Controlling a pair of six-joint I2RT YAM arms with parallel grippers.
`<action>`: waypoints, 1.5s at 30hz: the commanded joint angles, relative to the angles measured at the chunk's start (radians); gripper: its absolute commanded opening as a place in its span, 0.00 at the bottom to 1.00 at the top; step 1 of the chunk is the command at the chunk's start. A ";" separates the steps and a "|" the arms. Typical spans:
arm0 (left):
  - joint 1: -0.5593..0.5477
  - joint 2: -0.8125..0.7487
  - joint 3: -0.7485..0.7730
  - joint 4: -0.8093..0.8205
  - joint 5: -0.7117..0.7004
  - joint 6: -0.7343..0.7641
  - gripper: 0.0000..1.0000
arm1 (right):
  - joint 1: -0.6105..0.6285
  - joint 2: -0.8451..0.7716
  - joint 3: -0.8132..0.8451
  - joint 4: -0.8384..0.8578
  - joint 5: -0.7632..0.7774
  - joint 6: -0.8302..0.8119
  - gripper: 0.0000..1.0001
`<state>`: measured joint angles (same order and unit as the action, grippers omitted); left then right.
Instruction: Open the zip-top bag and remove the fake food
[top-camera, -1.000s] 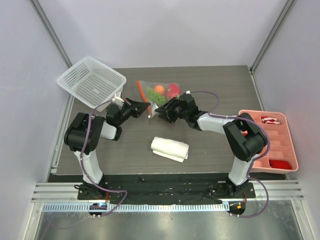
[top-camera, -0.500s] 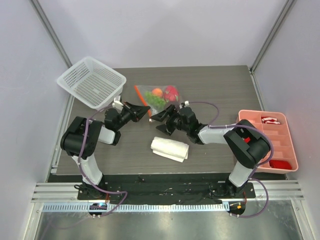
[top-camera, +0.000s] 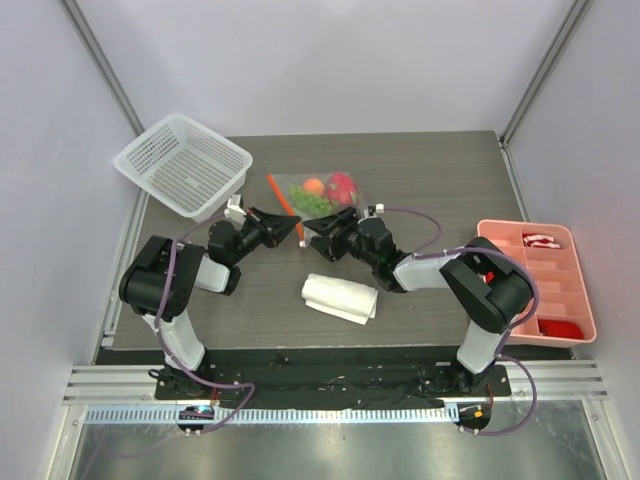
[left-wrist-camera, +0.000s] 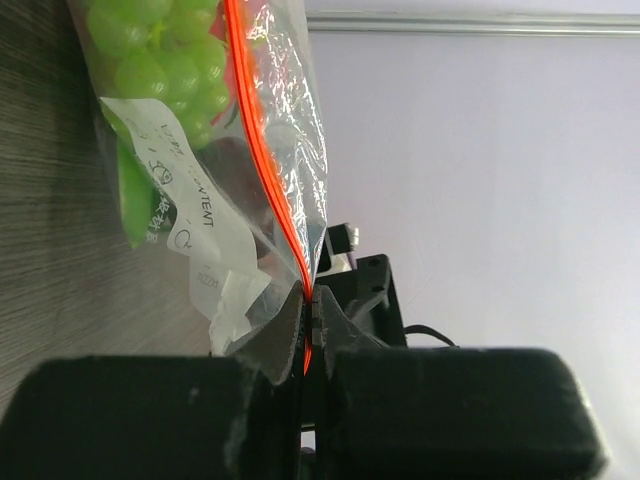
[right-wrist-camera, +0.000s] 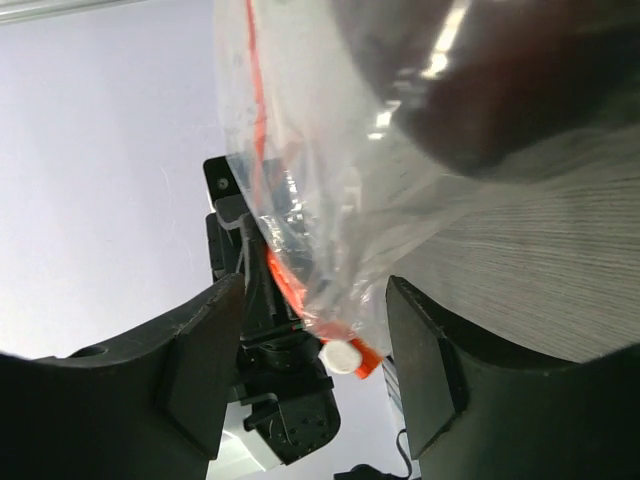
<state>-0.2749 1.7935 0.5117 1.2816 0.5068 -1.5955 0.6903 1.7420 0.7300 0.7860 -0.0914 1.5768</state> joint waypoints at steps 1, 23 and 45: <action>-0.004 -0.051 0.011 0.050 0.029 0.000 0.00 | 0.006 -0.002 -0.032 0.067 0.045 0.051 0.64; 0.002 -0.296 0.011 -0.538 -0.014 0.408 0.37 | -0.040 0.007 0.020 0.042 -0.011 0.005 0.01; -0.267 -0.476 0.134 -1.035 -0.341 0.755 0.43 | -0.049 -0.087 0.112 -0.261 -0.007 -0.058 0.01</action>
<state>-0.5430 1.3277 0.5770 0.2787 0.2283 -0.9073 0.6441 1.6997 0.8093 0.5350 -0.1070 1.5433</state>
